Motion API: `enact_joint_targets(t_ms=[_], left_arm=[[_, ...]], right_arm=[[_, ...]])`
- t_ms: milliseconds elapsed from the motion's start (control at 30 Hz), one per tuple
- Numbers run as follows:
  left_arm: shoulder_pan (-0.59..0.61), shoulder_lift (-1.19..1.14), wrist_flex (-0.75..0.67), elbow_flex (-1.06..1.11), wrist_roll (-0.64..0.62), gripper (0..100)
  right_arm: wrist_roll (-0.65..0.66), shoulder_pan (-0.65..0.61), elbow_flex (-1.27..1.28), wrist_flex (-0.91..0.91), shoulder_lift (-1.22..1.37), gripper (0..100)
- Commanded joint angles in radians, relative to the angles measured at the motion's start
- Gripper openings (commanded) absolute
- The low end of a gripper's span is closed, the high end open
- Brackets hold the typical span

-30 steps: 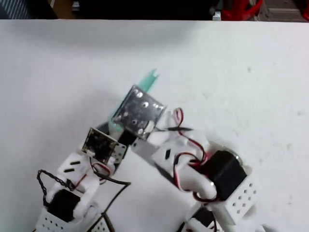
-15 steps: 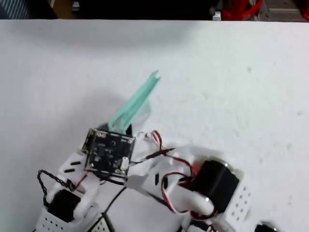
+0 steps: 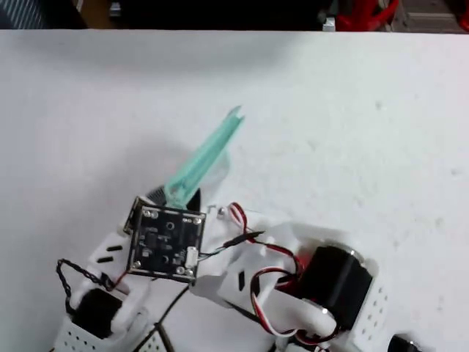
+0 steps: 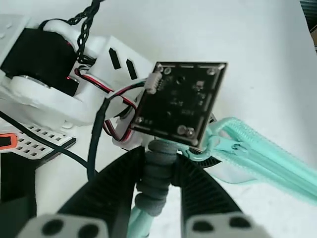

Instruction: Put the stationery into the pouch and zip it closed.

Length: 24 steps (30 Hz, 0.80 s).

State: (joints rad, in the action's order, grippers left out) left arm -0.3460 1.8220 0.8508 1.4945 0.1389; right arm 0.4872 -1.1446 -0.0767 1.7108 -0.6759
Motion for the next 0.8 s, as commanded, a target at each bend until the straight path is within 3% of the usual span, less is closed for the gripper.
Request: enact_joint_targets(t_ms=[0,167,600,767], left_arm=[[-0.001,-0.001,-0.031,-0.009,0.006,2],[-0.001,-0.001,-0.031,-0.009,0.006,2],[0.001,-0.001,-0.051,-0.005,0.006,2],[0.001,-0.001,-0.054,-0.005,0.006,3]], right_arm=[[0.018,-0.065,0.002,0.008,0.001,1.7],[0.097,-0.157,0.141,0.008,0.001,1.7],[0.109,-0.191,0.153,0.013,-0.001,1.7],[0.183,-0.302,0.262,0.013,0.002,1.7]])
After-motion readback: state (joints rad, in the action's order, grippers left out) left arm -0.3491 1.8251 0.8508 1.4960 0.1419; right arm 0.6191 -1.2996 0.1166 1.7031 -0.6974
